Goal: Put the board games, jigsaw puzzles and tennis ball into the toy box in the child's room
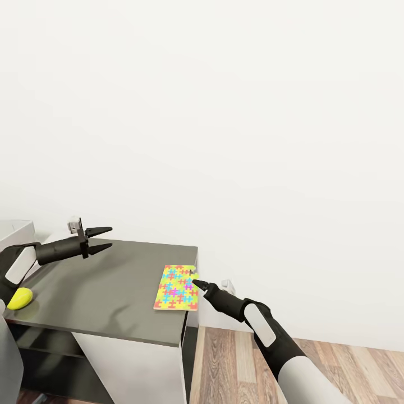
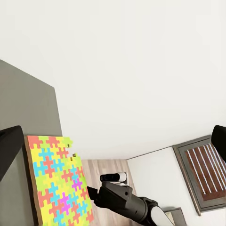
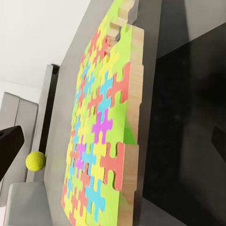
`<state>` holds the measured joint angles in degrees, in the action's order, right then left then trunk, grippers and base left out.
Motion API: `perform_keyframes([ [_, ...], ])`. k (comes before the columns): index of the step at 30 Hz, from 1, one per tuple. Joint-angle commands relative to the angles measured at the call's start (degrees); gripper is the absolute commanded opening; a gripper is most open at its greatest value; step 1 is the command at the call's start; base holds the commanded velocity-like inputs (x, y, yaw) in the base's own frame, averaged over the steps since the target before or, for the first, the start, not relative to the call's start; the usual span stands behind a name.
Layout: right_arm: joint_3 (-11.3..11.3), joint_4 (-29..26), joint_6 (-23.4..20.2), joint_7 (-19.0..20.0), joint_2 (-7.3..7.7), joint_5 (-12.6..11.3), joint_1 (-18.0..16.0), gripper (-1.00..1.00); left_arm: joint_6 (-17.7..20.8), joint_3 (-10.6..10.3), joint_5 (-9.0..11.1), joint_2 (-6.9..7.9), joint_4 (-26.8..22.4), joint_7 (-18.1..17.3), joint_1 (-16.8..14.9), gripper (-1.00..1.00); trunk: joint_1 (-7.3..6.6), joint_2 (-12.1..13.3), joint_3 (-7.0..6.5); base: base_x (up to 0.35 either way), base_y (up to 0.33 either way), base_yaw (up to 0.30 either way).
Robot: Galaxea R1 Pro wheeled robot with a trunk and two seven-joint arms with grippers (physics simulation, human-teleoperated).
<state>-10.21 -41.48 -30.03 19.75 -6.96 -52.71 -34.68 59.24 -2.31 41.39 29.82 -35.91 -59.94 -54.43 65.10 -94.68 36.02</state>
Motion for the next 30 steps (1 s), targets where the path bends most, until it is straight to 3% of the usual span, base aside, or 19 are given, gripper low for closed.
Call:
perform_keyframes([
  [1,0.01,-0.01,-0.22,0.00,0.00,-0.20,-0.03,1.00,0.17,-0.24,0.18,0.06,0.05,-0.18,-0.06,1.00,0.00,-0.03,0.06,0.000,0.005,0.000],
  [30,0.06,2.51,0.23,-0.30,-0.11,-0.11,-0.11,1.00,0.17,-0.24,0.18,0.06,0.05,-0.18,-0.06,1.00,0.00,-0.03,0.06,0.000,0.000,0.000],
])
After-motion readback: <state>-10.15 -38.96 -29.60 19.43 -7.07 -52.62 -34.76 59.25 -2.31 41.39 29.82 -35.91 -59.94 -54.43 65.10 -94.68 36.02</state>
